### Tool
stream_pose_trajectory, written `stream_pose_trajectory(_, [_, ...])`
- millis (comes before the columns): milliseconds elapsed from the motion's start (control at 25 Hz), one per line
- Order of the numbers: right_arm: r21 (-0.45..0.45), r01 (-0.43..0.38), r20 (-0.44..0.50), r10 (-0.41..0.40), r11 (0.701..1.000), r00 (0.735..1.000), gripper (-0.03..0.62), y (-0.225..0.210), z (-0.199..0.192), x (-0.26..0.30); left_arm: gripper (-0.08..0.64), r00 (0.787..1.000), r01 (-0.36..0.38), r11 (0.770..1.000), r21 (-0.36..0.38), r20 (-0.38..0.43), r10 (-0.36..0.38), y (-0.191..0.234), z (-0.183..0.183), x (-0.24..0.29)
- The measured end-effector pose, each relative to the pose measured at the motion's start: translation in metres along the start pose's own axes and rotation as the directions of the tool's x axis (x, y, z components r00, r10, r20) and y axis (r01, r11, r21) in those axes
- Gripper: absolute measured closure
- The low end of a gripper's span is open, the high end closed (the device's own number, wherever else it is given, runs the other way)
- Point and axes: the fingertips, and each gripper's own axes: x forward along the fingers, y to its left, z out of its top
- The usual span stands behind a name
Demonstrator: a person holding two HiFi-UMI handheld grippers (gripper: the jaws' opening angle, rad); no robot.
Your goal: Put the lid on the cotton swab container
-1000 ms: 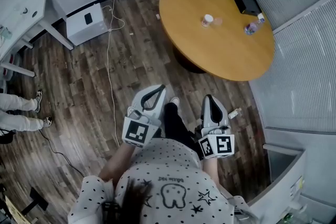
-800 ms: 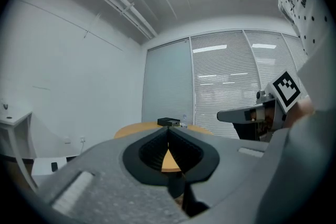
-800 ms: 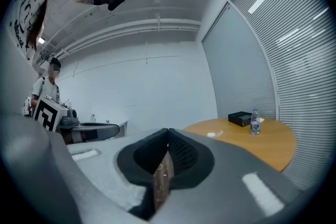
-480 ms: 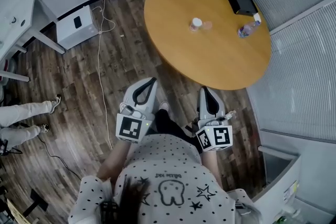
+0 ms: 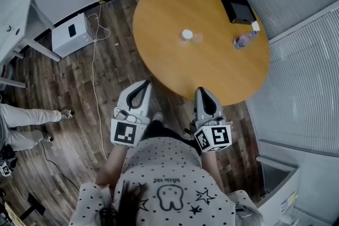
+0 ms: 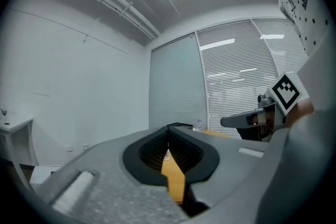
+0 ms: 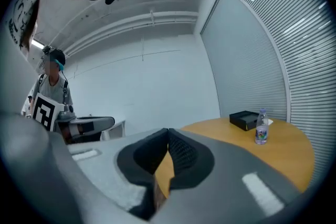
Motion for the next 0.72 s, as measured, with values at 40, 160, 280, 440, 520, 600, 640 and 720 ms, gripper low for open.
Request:
stream_pose_trajectory(40, [0.004,-0.001,-0.004,0.001,1.0,1.0,0.588,0.0,0.0,0.001,0.549,1.0,-0.001,1.0,-0.001,0.002,0.001,0.001,0.002,0.001])
stream_pose_trajectory(160, [0.017,0.001,-0.019,0.0,1.0,1.0,0.588,-0.003,-0.002,0.002,0.549,1.0,-0.002,1.0,-0.001,0.002,0.002,0.0,0.006,0.006])
stream_pose_trajectory(280, [0.032,0.004,-0.021,-0.004,0.999,1.0,0.588,-0.015,0.0,0.004,0.549,1.0,0.007,1.0,0.01,-0.006,-0.007,-0.005,0.009,0.02])
stream_pose_trajectory(440, [0.053,0.013,-0.016,-0.012,0.999,1.0,0.588,-0.03,0.003,0.009,0.549,1.0,0.021,1.0,0.02,-0.011,-0.021,-0.01,0.013,0.038])
stream_pose_trajectory(520, [0.059,0.017,-0.014,-0.016,0.998,1.0,0.588,-0.035,0.002,0.011,0.549,1.0,0.025,0.999,0.024,-0.011,-0.025,-0.011,0.012,0.044])
stream_pose_trajectory(600, [0.066,0.023,-0.017,-0.022,0.998,1.0,0.588,-0.043,-0.002,0.015,0.549,1.0,0.03,0.999,0.029,-0.011,-0.029,-0.011,0.008,0.053])
stream_pose_trajectory(640, [0.07,0.027,-0.018,-0.025,0.997,1.0,0.588,-0.047,-0.004,0.018,0.549,0.999,0.032,0.999,0.031,-0.012,-0.032,-0.01,0.007,0.058])
stream_pose_trajectory(720, [0.076,0.035,-0.019,-0.033,0.996,0.999,0.588,-0.052,-0.005,0.027,0.549,0.999,0.037,0.999,0.029,-0.014,-0.037,-0.004,0.005,0.066])
